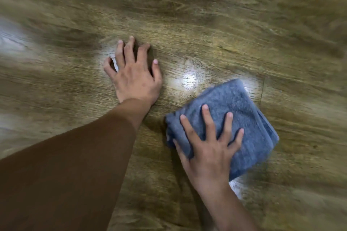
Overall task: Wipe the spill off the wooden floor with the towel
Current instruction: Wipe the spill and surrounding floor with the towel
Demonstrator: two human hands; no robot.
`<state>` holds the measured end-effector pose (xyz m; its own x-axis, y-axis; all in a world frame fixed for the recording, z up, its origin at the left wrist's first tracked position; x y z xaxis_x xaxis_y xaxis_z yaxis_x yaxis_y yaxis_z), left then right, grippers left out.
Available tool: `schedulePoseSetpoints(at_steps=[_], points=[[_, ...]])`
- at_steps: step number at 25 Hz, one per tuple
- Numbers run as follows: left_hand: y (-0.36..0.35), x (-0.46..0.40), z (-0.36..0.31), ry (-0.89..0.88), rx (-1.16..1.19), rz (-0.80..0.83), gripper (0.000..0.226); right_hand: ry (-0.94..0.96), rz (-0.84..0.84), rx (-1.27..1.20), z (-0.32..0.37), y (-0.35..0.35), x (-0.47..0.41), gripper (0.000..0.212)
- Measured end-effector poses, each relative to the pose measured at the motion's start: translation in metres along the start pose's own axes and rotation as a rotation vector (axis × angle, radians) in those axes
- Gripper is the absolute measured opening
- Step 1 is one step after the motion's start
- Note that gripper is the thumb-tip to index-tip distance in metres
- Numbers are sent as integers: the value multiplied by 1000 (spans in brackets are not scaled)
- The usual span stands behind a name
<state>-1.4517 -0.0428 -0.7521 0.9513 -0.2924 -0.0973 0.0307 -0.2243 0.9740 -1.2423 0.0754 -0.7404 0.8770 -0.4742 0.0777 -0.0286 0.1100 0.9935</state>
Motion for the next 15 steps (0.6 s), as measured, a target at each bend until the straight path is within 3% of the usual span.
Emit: schedulePoseSetpoints(at_steps=[10, 15], points=[[2, 1, 0, -5, 60, -28, 50, -221, -24, -46, 41, 14, -242, 59], [1, 0, 0, -6, 51, 0, 52, -141, -2, -58, 42, 19, -234, 55]])
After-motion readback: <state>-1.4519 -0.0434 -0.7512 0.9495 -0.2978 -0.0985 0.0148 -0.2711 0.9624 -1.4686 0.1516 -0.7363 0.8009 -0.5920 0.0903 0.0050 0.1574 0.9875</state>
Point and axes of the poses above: each hand's wrist, its own x-axis away from the middle knuckle, its own y-axis out of the back of the hand, z = x × y, the point moved 7 cm from there along -x, towards the middle knuckle, and after that the axes turned 12 degrees about -y, right-handed, at the moved point
